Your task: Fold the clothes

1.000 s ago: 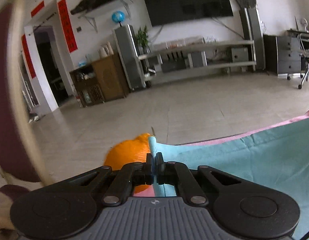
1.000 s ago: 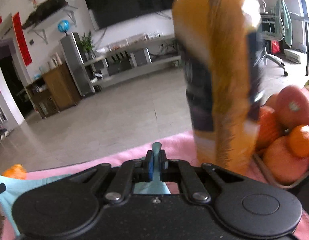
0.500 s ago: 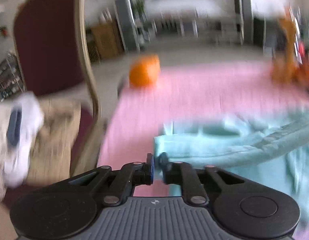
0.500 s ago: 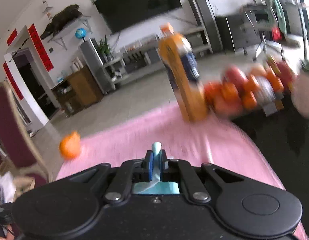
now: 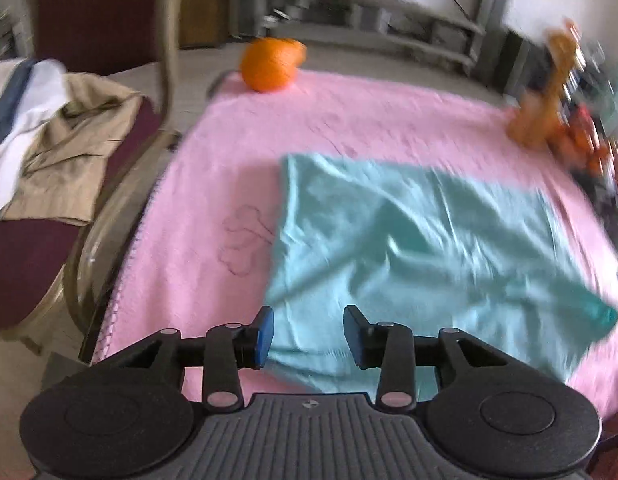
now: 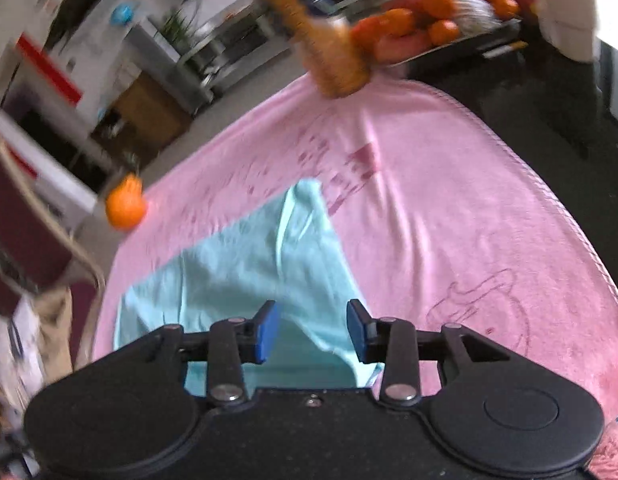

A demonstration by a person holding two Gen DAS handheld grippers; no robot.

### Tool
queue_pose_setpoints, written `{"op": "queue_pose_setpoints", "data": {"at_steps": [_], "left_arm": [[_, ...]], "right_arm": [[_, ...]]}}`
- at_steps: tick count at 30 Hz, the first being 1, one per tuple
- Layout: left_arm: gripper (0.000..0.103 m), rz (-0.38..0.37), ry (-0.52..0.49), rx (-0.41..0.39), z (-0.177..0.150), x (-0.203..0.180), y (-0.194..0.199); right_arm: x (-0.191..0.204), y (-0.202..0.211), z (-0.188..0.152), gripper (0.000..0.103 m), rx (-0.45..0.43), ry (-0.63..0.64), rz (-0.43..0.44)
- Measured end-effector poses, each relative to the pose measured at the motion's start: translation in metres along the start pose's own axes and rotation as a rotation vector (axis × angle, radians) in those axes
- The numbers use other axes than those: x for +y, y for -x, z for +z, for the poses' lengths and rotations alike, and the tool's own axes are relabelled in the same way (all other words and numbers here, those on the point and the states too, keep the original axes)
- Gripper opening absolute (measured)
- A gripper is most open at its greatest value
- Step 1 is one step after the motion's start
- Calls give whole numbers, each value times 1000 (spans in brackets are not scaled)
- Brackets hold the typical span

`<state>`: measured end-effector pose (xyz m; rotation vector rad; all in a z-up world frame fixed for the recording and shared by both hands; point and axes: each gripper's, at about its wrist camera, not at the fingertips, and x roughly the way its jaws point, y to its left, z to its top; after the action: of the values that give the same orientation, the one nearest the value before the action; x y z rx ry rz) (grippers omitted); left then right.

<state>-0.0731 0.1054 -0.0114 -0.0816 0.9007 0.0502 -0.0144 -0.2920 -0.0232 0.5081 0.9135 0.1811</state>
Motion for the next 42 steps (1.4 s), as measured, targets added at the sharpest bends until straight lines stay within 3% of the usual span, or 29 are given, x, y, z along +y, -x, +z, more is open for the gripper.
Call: {"op": "queue_pose_setpoints", "data": {"at_steps": [5,7,14,18,26,33,38,42], "left_arm": [[33,56,-51,50,-11,4,-11],[25,59,-38,63,-13,11,-13],[28,-18,100,135,-6,30,-27],[30,32,55,177,-5,21,-36],[29,62,61,61,6,16,-23],[32,44,-28,101,-4,6,-22],[31,99,-46,155,-5,5,-35],[32,123,-51,142,-5,4,-36]], "right_arm": [[1,-6,-7,40,36,12,-17],[-1,-8,-8,40,49,3,-23],[3,-12,-10,42,59,-8,-17],[3,-11,-11,43,66,-7,-16],[4,-10,-12,43,66,-3,-21],[-1,-10,-11,44,70,-11,-33],[-2,-11,-12,44,75,-10,-38],[1,-11,-13,45,79,8,-36]]}}
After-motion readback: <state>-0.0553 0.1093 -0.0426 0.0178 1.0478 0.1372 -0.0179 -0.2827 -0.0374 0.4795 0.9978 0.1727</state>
